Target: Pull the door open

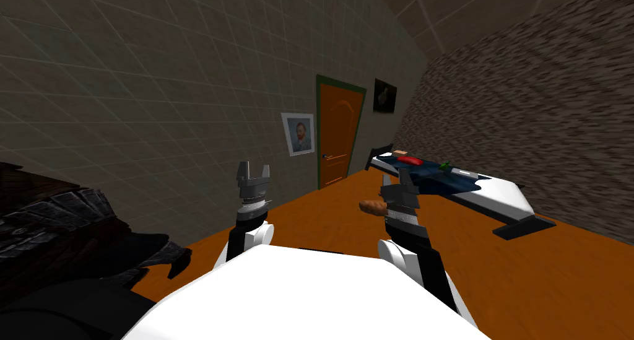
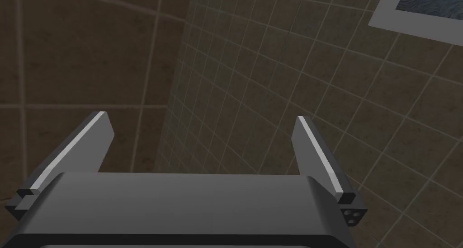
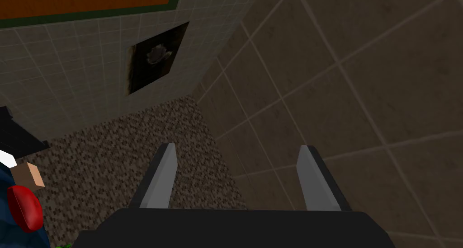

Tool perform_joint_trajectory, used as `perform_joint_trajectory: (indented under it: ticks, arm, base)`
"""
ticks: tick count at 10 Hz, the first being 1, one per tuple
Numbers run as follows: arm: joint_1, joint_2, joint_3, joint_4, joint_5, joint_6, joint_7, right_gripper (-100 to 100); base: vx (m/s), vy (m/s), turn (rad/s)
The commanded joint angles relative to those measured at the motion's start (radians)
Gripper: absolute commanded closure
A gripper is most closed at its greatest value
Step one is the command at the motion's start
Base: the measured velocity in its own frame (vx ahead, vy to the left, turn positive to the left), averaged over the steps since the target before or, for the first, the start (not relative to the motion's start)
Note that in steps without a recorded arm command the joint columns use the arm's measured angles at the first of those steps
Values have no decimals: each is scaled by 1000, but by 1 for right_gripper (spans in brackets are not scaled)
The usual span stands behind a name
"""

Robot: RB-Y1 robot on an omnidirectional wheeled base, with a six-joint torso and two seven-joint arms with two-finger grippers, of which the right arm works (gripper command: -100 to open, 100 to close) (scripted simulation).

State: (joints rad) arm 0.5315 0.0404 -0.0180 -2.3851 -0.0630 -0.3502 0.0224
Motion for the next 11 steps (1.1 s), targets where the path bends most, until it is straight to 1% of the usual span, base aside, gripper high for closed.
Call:
perform_joint_trajectory:
  ticks: [1,4,8,9,11]
  arm:
    - [-11,-14,4,29,-4,-7,-6,-100]
    - [-34,-41,11,94,-13,-22,-18,-100]
    - [-55,-63,18,151,-21,-35,-30,-100]
    - [-67,-75,22,186,-26,-43,-36,-100]
    - [-80,-87,27,222,-31,-52,-43,-100]
  base:
    - [35,-10,76]
    - [137,-24,88]
    - [89,-15,52]
    - [111,-19,107]
    - [108,-39,88]
